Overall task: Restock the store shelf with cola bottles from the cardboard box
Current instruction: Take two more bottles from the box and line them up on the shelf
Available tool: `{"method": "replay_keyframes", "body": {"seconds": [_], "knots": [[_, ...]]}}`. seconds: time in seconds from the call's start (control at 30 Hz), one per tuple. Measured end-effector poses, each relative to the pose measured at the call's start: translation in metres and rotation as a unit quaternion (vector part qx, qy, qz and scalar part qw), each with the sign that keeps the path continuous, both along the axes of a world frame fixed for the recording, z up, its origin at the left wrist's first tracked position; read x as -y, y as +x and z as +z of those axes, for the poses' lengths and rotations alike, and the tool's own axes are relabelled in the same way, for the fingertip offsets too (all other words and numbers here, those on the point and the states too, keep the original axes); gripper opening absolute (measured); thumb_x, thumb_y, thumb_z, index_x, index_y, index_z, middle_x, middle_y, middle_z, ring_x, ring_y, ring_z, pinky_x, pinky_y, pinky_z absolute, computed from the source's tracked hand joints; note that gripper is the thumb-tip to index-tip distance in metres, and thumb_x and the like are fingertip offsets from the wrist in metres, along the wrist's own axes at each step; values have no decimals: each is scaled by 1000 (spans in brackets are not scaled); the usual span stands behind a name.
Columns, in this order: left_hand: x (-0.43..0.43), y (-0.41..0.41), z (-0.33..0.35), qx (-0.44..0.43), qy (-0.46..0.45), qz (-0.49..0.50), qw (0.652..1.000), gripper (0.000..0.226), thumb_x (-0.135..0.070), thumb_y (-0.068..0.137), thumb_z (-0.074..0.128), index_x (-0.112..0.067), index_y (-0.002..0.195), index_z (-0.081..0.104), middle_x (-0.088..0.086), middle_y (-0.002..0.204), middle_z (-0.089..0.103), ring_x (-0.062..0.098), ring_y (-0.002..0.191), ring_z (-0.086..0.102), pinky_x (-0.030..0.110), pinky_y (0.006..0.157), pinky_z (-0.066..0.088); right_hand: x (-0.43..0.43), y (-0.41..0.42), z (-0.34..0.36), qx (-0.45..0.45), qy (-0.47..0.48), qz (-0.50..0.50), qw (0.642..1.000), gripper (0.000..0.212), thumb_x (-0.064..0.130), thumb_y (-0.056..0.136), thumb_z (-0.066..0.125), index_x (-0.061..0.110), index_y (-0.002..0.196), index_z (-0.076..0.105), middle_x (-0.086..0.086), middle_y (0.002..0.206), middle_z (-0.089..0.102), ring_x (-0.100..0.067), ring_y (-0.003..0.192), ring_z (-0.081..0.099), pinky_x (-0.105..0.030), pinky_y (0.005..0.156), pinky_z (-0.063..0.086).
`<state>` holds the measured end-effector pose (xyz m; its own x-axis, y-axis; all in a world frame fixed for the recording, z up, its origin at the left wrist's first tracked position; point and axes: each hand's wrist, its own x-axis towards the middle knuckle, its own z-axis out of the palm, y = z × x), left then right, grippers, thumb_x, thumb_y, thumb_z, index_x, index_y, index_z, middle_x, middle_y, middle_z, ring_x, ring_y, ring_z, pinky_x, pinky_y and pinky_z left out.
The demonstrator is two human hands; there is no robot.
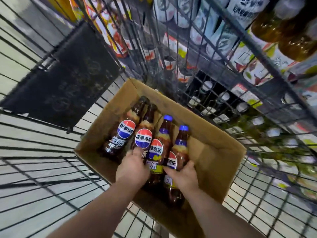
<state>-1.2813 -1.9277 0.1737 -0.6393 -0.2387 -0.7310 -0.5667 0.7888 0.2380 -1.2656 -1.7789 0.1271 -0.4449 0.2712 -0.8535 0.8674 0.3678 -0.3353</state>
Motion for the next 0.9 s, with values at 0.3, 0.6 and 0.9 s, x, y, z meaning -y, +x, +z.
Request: {"method": "replay_keyframes", "body": {"seconds": [0.3, 0.6, 0.9], "knots": [[-5, 1, 8, 6, 48, 35, 998, 49, -20, 84, 59, -16, 130, 44, 10, 131, 45, 29, 120, 49, 39, 102, 40, -34, -11, 91, -88, -25, 6, 996, 68, 27, 63, 81, 26, 114, 37, 14, 87, 57, -12, 83, 59, -29, 80, 47], [-53, 2, -20, 80, 27, 53, 995, 90, -38, 82, 62, -9, 148, 8, 16, 151, 18, 35, 137, 25, 41, 114, 24, -73, -8, 129, -123, -44, -31, 991, 68, 25, 60, 83, 26, 118, 48, 6, 95, 68, -10, 84, 65, -29, 73, 53], [-62, 8, -37, -12, -21, 111, 993, 84, -42, 73, 70, -20, 140, 24, 17, 137, 37, 37, 127, 36, 44, 104, 34, -85, -3, 113, -134, -71, -85, 985, 62, 22, 64, 82, 33, 109, 41, 11, 97, 62, -8, 88, 62, -32, 78, 52]]}}
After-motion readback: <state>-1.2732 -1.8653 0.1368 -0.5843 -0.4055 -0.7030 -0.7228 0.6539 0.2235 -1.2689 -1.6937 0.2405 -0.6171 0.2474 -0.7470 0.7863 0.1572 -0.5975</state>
